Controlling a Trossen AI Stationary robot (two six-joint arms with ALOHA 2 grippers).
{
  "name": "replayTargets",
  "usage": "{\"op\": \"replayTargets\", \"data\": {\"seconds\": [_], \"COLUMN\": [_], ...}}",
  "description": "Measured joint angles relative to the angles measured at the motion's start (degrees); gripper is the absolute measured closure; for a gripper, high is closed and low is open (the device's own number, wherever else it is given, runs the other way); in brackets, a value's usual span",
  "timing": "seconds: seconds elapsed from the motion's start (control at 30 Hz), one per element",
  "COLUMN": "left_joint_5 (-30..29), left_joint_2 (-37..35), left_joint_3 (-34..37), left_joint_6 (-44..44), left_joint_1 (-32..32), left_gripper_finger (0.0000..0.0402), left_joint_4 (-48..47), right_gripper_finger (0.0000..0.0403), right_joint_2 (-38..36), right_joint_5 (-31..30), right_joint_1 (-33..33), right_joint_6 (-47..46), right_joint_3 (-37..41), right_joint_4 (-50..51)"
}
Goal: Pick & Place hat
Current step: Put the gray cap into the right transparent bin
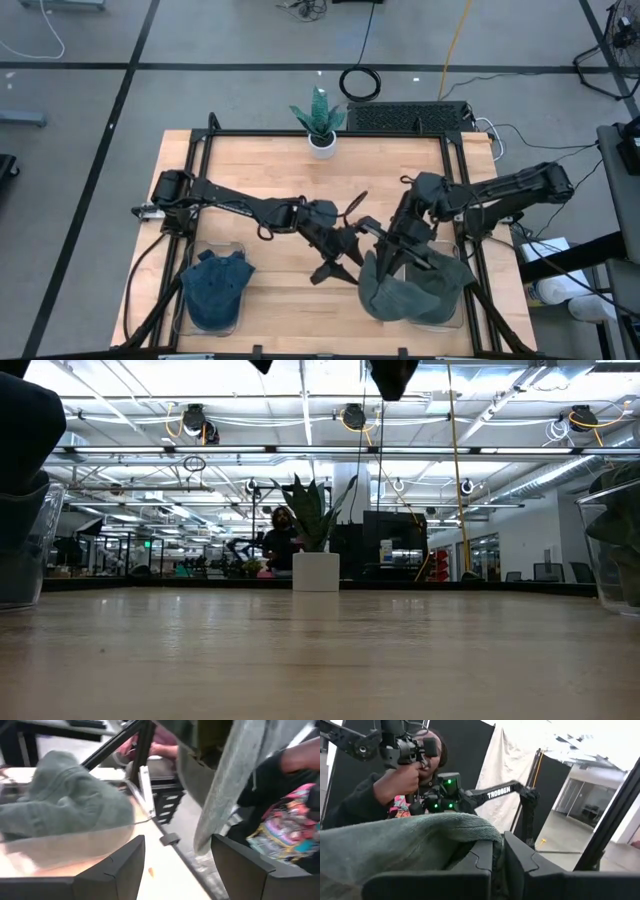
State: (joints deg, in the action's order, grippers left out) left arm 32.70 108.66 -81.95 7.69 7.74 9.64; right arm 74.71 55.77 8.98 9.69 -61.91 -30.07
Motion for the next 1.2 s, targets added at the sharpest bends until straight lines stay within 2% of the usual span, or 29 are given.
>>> {"op": "replayTargets", "data": {"seconds": [0.17, 0.3, 0.47, 0.6, 0.67, 0.87, 1.07, 1.2], "left_joint_5": [-4.17, -3.73, 4.02, 11.91, 13.63, 7.96, 7.75, 9.67], "left_joint_2": [0.00, 0.00, 0.00, 0.00, 0.00, -0.02, -0.02, -0.02], "left_joint_3": [0.00, 0.00, 0.00, 0.00, 0.00, 0.00, 0.00, 0.00], "left_joint_6": [-0.51, -0.51, -0.43, 2.86, 5.36, 10.77, 15.24, 18.10], "left_joint_1": [1.05, 1.52, 1.92, 1.99, 2.02, 2.13, 2.31, 1.75], "left_gripper_finger": [0.0165, 0.0165, 0.0165, 0.0165, 0.0165, 0.0165, 0.0165, 0.0165], "left_joint_4": [-0.55, -0.54, -0.53, 1.62, 3.79, 9.45, 9.64, 9.47], "right_gripper_finger": [0.0395, 0.0395, 0.0395, 0.0395, 0.0395, 0.0395, 0.0395, 0.0395], "right_joint_2": [-0.07, 0.07, 0.01, 0.02, 0.03, 0.02, 0.03, 0.03], "right_joint_5": [1.90, 4.01, 7.62, 9.49, 9.01, 8.46, 7.27, 7.23], "right_joint_1": [-0.01, 0.08, 0.10, -0.66, -1.14, -1.52, -1.38, -1.39], "right_joint_6": [0.43, 0.30, -1.36, -1.50, -1.41, 0.00, -0.46, -1.62], "right_joint_3": [0.04, 0.04, 0.04, 0.04, 0.04, 0.04, 0.04, 0.04], "right_joint_4": [-0.04, 0.43, 1.70, 3.94, 3.95, 1.86, 1.58, 0.09]}}
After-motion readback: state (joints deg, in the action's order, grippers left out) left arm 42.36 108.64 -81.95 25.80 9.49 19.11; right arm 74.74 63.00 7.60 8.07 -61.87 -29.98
